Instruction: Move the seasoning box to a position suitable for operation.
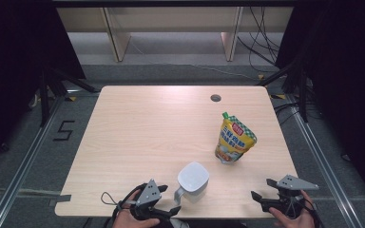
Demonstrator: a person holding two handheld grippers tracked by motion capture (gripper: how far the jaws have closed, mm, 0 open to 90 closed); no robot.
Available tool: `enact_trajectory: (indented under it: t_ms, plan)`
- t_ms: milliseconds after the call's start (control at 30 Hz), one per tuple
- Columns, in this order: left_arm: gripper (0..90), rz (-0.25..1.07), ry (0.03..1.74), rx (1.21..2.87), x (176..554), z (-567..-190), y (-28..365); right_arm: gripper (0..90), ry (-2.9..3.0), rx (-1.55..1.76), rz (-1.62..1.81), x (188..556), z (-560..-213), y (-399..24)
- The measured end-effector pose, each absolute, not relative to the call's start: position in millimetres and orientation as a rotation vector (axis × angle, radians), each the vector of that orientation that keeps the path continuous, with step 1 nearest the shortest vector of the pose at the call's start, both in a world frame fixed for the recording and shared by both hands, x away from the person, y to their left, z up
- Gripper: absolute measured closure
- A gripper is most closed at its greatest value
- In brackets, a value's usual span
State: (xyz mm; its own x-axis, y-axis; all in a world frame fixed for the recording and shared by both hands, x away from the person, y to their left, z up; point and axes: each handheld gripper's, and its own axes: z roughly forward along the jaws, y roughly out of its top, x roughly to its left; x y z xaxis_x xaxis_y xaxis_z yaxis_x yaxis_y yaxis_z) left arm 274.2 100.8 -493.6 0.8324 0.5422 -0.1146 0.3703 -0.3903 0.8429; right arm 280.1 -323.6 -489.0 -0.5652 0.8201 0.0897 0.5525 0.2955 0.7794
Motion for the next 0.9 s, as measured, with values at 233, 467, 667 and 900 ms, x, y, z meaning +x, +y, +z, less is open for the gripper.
enact_trajectory:
  t_ms: [233,467,667,900]
  plan:
    - [42.9,0.249,0.654,2.007,278,-495,86,21.5,2.251,1.242,1.154,280,-489,-323]
    - [62.9,0.298,0.622,2.021,280,-494,84,21.5,2.243,1.258,1.156,280,-489,-323]
    - [67.9,0.347,0.6,2.018,289,-493,89,21.5,2.248,1.262,1.159,280,-490,-323]
    - [68.0,0.324,0.629,1.993,297,-495,89,21.4,2.242,1.252,1.147,280,-489,-323]
